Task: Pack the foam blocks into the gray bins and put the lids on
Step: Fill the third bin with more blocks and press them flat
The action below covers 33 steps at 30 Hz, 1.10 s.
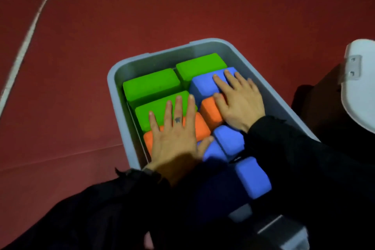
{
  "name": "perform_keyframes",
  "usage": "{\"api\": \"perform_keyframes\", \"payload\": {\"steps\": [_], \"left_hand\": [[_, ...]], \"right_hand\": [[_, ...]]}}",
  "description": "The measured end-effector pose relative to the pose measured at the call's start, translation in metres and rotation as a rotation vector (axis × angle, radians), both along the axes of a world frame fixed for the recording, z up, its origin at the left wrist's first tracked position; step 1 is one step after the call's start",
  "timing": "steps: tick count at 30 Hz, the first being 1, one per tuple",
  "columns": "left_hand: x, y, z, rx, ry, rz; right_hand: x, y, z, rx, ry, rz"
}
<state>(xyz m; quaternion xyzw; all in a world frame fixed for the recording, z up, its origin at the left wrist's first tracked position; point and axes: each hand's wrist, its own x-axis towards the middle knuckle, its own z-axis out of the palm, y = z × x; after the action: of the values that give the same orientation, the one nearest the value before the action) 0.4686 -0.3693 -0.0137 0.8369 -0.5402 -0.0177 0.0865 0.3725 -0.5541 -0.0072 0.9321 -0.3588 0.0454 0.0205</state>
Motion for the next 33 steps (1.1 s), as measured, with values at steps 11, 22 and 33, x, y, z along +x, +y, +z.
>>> {"api": "perform_keyframes", "payload": {"steps": [11,22,33], "left_hand": [[-0.058,0.052,-0.006,0.116,-0.069,-0.428],[-0.061,0.055,0.000,0.131,-0.033,-0.352],[-0.050,0.050,-0.002,0.128,-0.077,-0.343]], "right_hand": [[-0.024,-0.013,0.016,0.379,-0.094,0.069],[-0.158,0.022,0.003,0.068,0.338,0.518],[-0.153,0.018,-0.004,0.043,0.187,0.485]]}}
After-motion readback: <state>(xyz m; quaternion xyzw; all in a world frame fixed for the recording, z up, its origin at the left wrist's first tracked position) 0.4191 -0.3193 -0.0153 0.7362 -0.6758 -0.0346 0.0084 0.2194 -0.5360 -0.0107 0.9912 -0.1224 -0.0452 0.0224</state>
